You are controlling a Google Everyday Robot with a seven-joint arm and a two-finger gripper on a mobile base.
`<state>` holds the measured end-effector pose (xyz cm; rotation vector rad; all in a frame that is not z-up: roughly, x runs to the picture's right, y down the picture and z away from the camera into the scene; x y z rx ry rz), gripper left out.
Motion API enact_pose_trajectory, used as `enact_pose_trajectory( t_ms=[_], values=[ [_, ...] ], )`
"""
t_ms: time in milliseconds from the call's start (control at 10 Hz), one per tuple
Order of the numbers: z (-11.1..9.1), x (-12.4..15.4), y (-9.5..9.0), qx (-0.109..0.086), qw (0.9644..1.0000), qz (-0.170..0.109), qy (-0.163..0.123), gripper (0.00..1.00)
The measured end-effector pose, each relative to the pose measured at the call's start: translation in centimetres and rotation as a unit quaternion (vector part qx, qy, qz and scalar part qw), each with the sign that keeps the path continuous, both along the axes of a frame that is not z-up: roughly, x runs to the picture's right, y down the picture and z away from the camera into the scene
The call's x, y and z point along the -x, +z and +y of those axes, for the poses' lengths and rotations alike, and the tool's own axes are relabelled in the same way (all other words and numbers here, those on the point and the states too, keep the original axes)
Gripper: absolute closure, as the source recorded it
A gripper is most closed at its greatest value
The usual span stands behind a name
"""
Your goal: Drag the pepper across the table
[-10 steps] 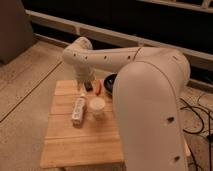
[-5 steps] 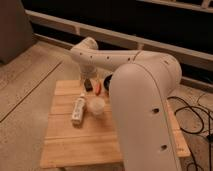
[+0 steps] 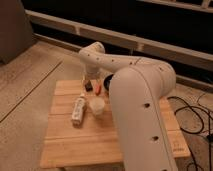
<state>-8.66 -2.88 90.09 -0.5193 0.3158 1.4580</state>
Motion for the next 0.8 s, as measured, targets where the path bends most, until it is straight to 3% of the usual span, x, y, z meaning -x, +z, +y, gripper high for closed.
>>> enact_pose_trajectory(
  t_ms=[300,800],
  values=[
    [0.2,1.1,1.7,0.012,0.9998,-0.016,-0.002,0.35],
    [2.5,0.4,4.6,0.052,0.9986,-0.004,0.000,0.35]
  ],
)
